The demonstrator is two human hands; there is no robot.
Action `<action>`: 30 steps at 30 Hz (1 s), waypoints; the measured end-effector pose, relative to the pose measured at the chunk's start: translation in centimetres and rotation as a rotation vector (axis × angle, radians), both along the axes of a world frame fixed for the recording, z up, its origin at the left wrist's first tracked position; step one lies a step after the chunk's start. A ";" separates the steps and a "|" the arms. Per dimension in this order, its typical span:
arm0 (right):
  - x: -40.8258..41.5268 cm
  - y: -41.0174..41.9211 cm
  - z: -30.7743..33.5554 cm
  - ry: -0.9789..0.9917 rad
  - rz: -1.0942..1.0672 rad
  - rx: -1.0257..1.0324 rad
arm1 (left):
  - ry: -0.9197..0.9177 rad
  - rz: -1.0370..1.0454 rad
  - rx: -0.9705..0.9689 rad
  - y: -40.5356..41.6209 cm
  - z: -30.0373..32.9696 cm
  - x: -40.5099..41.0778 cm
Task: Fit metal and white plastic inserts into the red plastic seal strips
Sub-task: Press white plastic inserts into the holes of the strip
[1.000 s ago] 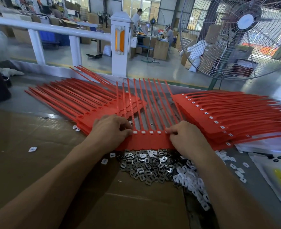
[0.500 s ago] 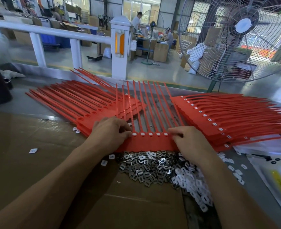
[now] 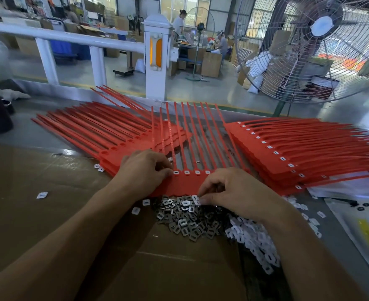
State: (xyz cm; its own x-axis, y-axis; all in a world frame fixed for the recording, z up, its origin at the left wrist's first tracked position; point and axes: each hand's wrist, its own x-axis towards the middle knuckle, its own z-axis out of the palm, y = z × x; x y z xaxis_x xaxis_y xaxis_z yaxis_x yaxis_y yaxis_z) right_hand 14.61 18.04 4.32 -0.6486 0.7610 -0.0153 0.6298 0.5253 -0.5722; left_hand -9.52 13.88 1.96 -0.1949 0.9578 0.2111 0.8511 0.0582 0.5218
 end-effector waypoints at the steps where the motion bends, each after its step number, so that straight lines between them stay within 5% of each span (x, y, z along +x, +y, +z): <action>1: -0.1 0.0 -0.1 -0.008 0.003 0.004 | -0.004 -0.001 0.004 0.0 0.0 0.0; 9: 0.1 0.3 -0.8 0.034 -0.004 0.079 | -0.009 0.000 -0.007 0.0 0.0 0.0; 16: 1.5 2.1 -1.0 0.422 -0.410 0.131 | 0.020 -0.002 -0.004 -0.2 0.0 0.0; 30: 1.4 4.2 -2.3 0.282 -0.528 0.131 | 0.042 0.012 0.000 -0.4 0.3 -0.2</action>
State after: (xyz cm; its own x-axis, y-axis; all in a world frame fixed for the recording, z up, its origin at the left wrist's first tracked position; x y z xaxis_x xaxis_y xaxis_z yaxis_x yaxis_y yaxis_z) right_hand 15.98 22.19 1.98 -0.1488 0.9647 0.2173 0.6576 0.2607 -0.7068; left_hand -9.74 13.52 2.26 -0.1978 0.9553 0.2198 0.8714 0.0687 0.4857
